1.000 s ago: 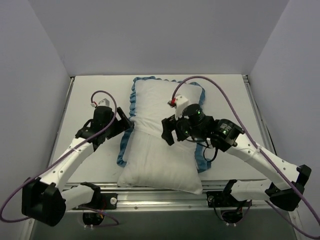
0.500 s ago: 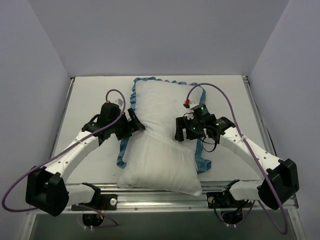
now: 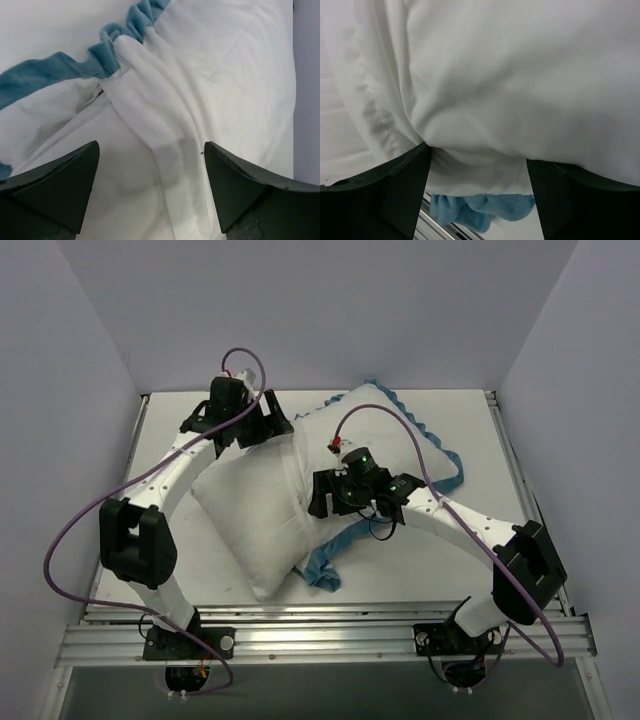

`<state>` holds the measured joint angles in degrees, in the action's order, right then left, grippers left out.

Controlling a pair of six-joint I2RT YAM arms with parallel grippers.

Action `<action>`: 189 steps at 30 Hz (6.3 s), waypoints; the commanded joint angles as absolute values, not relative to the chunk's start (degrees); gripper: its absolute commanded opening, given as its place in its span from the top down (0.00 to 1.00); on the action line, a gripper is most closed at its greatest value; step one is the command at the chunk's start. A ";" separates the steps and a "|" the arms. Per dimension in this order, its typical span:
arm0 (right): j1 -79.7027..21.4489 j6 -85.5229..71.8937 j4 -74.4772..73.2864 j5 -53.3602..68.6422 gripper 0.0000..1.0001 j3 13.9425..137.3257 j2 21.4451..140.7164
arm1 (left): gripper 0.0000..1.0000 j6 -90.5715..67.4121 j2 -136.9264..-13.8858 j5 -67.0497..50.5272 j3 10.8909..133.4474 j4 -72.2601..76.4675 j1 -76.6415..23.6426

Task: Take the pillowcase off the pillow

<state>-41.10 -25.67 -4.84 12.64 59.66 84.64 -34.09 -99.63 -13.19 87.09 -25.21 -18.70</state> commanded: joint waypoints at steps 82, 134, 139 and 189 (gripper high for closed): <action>-17.69 -26.98 -12.82 -13.20 1.00 57.48 72.78 | 0.98 -32.96 -53.80 15.64 63.81 -55.98 -30.86; -30.14 -17.32 -9.05 10.56 0.16 66.26 72.33 | 0.98 -20.67 -96.42 -26.47 90.06 -37.61 -18.98; -32.52 -15.12 -10.28 8.09 0.17 74.17 76.10 | 0.98 -11.63 -95.28 -20.22 99.92 -45.07 -20.12; 0.54 -24.44 -10.29 11.67 1.00 84.12 90.18 | 0.98 -16.26 -56.07 3.17 77.18 -56.00 -23.64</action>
